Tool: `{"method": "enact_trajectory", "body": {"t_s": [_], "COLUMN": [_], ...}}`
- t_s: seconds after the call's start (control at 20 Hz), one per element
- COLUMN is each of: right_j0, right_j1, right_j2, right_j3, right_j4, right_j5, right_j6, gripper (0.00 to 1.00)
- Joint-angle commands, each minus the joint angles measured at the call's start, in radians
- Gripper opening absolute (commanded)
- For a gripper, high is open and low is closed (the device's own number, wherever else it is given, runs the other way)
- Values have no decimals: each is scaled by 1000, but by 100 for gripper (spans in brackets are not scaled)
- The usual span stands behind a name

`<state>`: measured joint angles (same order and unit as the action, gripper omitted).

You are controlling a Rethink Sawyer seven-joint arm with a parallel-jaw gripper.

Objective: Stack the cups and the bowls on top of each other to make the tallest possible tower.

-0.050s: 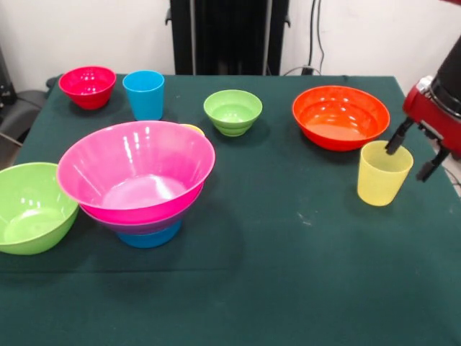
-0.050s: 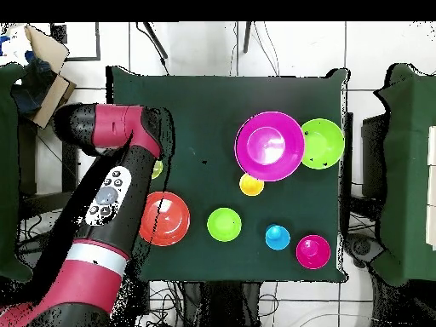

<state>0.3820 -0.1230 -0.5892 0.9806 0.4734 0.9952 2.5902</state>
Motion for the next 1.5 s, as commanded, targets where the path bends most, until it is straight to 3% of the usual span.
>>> {"method": "enact_trajectory", "body": {"t_s": [0.05, 0.4, 0.9, 1.2, 1.5], "right_j0": [3, -50, -106, -89, -52], "right_j1": [37, -12, -59, -43, 1], "right_j2": [65, 193, 321, 270, 144], "right_j3": [129, 234, 285, 227, 112], "right_j4": [-9, 67, 111, 67, 6], "right_j5": [-78, -211, -249, -166, -12], "right_j6": [230, 119, 51, 107, 175], "gripper": [100, 100, 100, 100, 100]}}
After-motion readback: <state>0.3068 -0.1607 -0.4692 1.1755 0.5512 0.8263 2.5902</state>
